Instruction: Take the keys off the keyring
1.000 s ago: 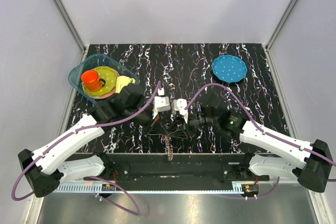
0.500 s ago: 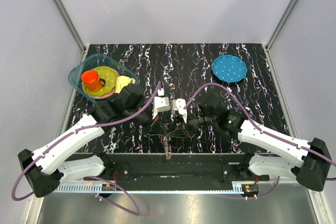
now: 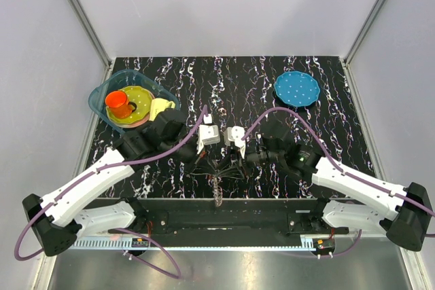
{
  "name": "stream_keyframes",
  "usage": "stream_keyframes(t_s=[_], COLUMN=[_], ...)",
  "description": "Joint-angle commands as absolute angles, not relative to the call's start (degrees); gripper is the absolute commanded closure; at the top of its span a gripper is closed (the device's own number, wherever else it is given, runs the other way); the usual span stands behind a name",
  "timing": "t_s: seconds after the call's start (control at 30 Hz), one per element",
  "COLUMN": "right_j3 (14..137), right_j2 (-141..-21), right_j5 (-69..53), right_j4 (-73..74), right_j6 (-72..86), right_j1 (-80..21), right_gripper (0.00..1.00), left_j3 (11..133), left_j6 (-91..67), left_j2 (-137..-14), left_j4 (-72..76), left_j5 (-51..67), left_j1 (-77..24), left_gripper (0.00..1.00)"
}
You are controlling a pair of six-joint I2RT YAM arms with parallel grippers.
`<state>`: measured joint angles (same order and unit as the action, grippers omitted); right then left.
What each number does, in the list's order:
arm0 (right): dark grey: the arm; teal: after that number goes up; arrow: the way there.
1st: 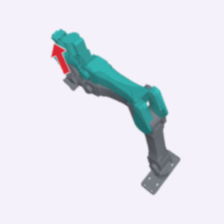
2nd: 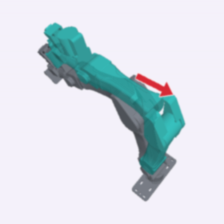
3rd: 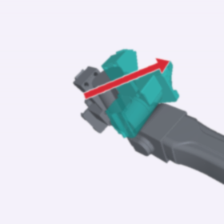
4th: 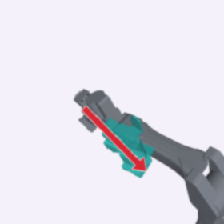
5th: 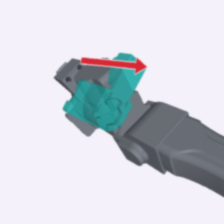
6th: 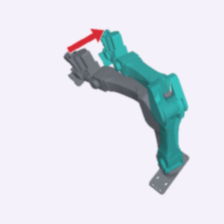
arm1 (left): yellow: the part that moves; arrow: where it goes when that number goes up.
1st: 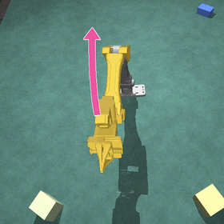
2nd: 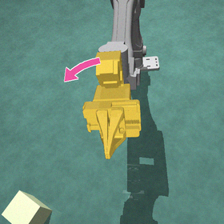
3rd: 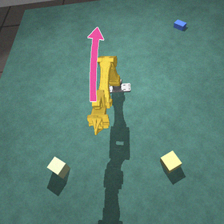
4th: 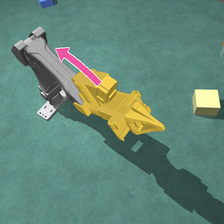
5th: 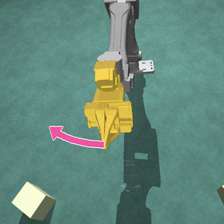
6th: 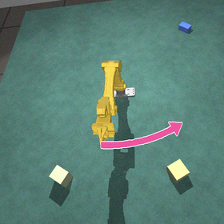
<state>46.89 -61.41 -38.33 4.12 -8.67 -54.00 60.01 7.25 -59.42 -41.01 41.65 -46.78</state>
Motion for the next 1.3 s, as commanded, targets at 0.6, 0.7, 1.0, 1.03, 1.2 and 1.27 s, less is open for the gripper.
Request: stream_keyframes(t_s=[0.6, 0.7, 1.0, 1.03, 1.2, 1.27], right_j3=[48.95, 48.0, 42.2, 41.4, 36.92, 35.34], right_j2=[-62.84, -62.93, -57.66, -56.96, -51.95, -50.02], right_j5=[-40.95, -40.0, -36.3, -36.04, -35.42, -34.72], right_j4=[2.46, 0.62, -9.48, -11.67, -19.93, -22.31], right_j6=[-9.76, -8.97, -4.57, -4.14, -2.29, -1.32], right_j1=[-53.35, -53.26, -53.0, -52.91, -51.59, -50.89], right_gripper=[0.93, 1.0, 1.0, 1.0, 1.0, 1.0], left_j3=[61.7, 61.96, 62.4, 62.32, 60.74, 59.77], left_j6=[7.03, 6.94, 5.01, 4.84, 2.65, 1.94], left_j2=[-58.71, -58.97, -57.13, -56.69, -52.4, -50.9], left_j4=[-38.06, -38.06, -37.27, -36.92, -32.88, -30.43], left_j5=[42.89, 42.54, 35.43, 34.98, 30.86, 30.59], left_j1=[-46.84, -46.76, -44.74, -44.13, -42.63, -41.49], left_gripper=[1.0, 1.0, 0.54, 0.52, 0.5, 0.5])
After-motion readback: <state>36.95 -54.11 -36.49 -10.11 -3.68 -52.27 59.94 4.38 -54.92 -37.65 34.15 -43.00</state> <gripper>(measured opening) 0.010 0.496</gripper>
